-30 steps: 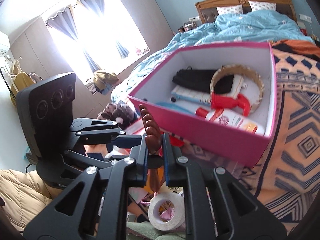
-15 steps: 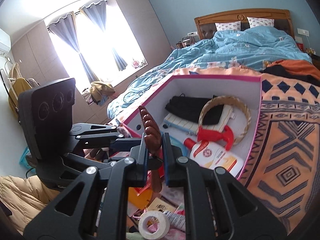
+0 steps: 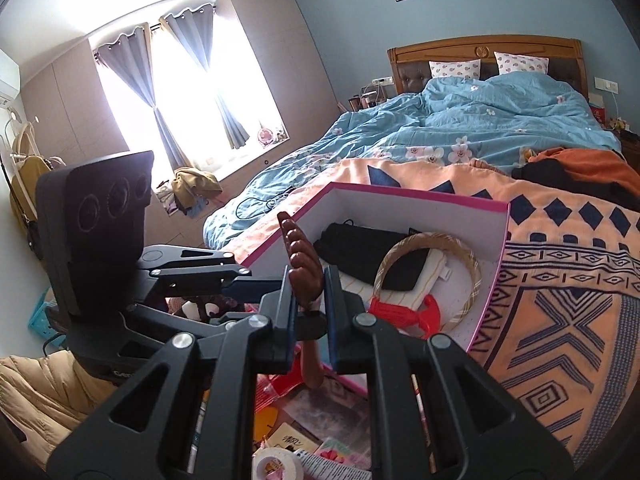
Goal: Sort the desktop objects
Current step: 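Lift the comb with the left gripper and carry it over the pink box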
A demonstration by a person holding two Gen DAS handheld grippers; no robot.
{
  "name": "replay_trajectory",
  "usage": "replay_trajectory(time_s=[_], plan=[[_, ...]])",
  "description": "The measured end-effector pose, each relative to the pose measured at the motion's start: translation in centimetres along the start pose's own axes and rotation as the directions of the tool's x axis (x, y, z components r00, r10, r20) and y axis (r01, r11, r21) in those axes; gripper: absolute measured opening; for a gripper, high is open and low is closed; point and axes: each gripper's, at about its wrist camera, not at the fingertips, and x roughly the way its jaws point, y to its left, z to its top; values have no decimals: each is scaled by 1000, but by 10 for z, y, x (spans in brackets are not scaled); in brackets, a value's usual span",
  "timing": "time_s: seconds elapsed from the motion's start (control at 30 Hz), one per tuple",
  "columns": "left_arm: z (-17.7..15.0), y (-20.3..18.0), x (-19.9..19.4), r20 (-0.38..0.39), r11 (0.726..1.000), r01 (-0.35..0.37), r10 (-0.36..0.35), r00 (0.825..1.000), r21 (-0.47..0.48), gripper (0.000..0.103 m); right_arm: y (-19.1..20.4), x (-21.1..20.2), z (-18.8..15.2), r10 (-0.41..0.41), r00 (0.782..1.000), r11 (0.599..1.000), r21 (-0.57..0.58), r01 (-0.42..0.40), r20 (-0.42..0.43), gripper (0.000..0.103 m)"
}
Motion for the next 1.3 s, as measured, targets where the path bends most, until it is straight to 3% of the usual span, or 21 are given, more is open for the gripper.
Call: replay_trajectory(time_s=[0.63,1.3], plan=[[27,17,25,-10,999,-6,6,1000,-40,26,-29,11,26,-1,1000,999,38,1,21,14],[34,39,77,-97,994,-47,38,995,-96,26,-73,45,28,-7,999,994,113,12,-37,14]])
